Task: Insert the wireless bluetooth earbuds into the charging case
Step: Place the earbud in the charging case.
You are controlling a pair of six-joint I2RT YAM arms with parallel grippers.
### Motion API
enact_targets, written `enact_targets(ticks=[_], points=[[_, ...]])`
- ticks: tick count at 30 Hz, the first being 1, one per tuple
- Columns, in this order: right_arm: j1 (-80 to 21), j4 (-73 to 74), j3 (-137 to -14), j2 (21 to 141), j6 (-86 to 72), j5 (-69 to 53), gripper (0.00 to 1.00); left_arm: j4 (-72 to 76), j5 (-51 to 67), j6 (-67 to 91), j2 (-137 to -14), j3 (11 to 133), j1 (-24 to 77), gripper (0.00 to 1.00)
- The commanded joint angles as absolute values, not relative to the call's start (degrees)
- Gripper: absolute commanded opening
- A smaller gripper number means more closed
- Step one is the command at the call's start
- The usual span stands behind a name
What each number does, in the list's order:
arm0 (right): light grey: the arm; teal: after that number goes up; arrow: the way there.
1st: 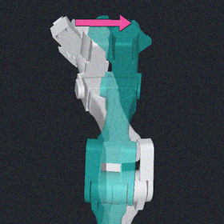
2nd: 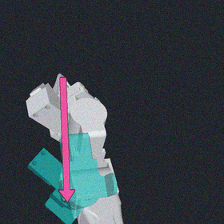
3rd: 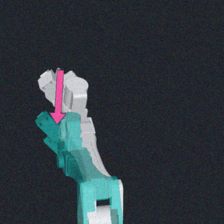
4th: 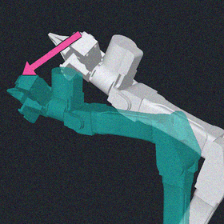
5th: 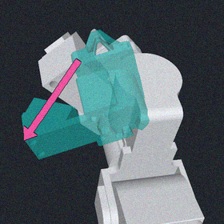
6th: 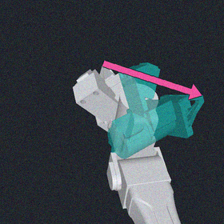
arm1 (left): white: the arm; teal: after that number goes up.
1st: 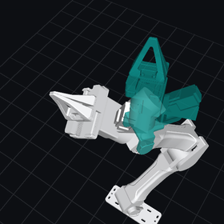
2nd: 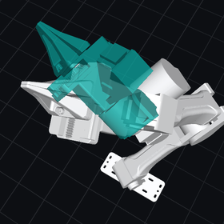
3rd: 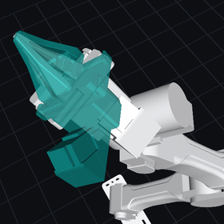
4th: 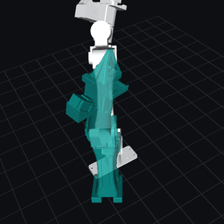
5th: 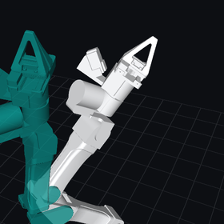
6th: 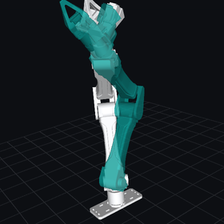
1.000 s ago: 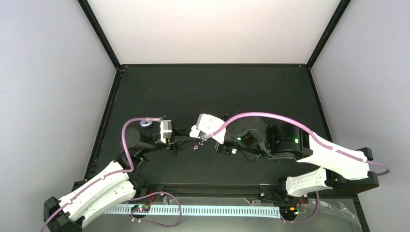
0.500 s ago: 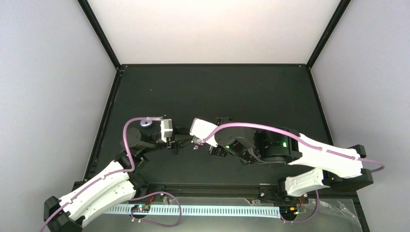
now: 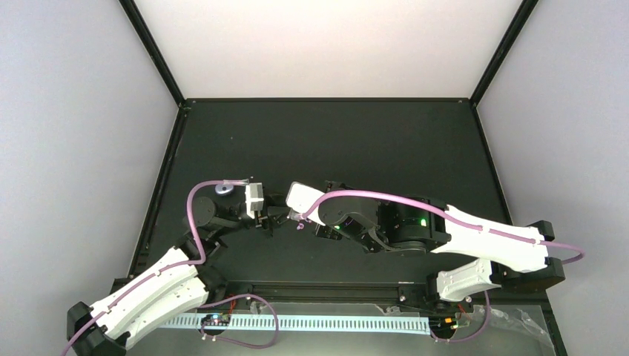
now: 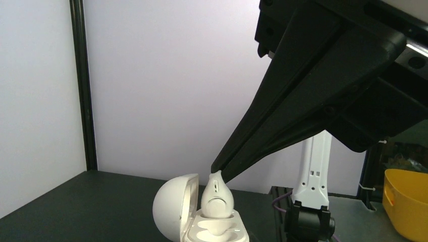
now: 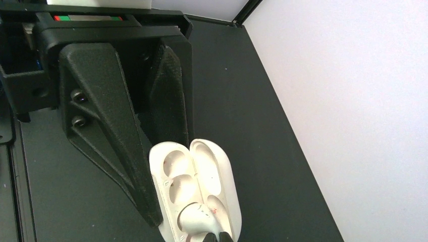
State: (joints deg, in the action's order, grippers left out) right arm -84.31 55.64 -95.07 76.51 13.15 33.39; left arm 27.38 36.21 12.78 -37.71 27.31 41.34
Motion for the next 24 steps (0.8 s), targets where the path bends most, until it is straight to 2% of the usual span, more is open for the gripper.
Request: enact_targets(ticks=[1,24], points=[[-84.8,55.0,-95.0,76.7,12.9,35.0,0.01,29.0,35.9,13.3,-36.6,29.6,41.6,0.02],[-86.0,55.9,-94.5,76.5,11.8,29.4,0.01,34.1,35.9,17.0,-36.5,29.5,41.6,0.02]])
